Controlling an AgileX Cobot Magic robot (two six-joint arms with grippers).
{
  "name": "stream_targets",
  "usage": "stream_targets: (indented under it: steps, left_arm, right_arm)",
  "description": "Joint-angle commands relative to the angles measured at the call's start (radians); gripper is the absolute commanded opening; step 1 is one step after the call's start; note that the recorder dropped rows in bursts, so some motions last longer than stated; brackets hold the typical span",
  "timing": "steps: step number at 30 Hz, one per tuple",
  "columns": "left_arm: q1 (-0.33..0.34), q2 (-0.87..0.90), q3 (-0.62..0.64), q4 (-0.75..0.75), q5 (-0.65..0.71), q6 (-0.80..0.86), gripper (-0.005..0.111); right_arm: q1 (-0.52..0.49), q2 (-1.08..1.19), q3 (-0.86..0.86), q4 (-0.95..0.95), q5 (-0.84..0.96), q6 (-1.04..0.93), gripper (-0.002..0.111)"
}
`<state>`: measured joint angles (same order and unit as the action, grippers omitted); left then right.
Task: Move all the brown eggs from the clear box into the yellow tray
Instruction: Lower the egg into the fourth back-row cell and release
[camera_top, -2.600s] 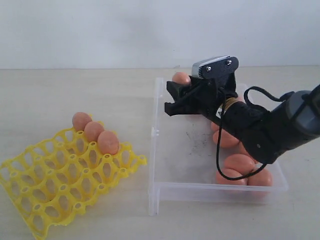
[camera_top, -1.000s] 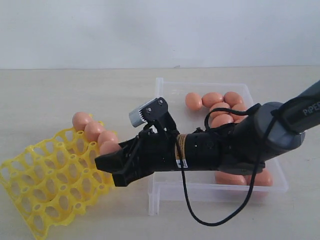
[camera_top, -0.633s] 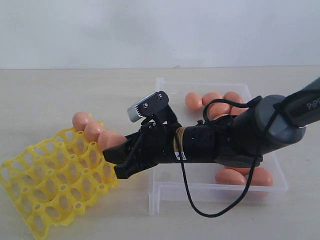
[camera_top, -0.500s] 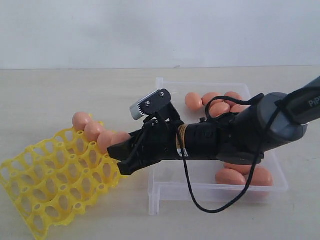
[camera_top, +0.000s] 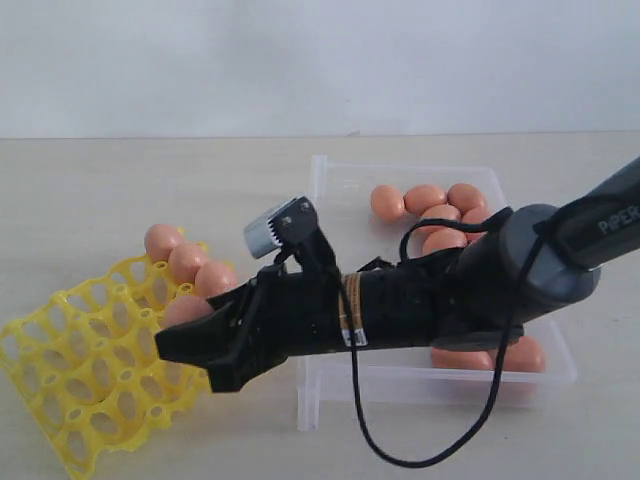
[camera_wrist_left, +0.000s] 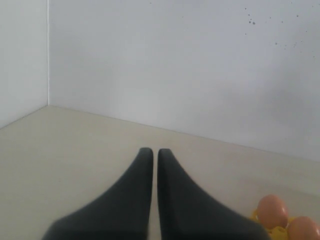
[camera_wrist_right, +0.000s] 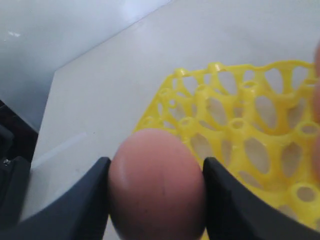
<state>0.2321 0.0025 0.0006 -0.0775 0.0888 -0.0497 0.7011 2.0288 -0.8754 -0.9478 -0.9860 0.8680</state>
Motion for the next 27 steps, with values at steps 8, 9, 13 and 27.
stream_targets:
  steps: [8,9,13,27]
  left_arm:
    - [0.002,-0.002,-0.001,-0.009,-0.012,-0.009,0.004]
    - [0.002,-0.002,-0.001,-0.009,-0.012,-0.009,0.004]
    - [0.002,-0.002,-0.001,-0.009,-0.012,-0.009,0.004]
    - [0.002,-0.002,-0.001,-0.009,-0.012,-0.009,0.004]
  right_arm:
    - [0.047,-0.006,-0.004,0.115,0.264,0.016,0.0]
    - [0.047,-0.006,-0.004,0.127,0.285,0.016,0.0]
    - [0.045,-0.006,-0.004,0.204,0.393,-0.032,0.0]
    - [-0.033,-0.006,0.02,0.264,0.293,-0.092,0.0]
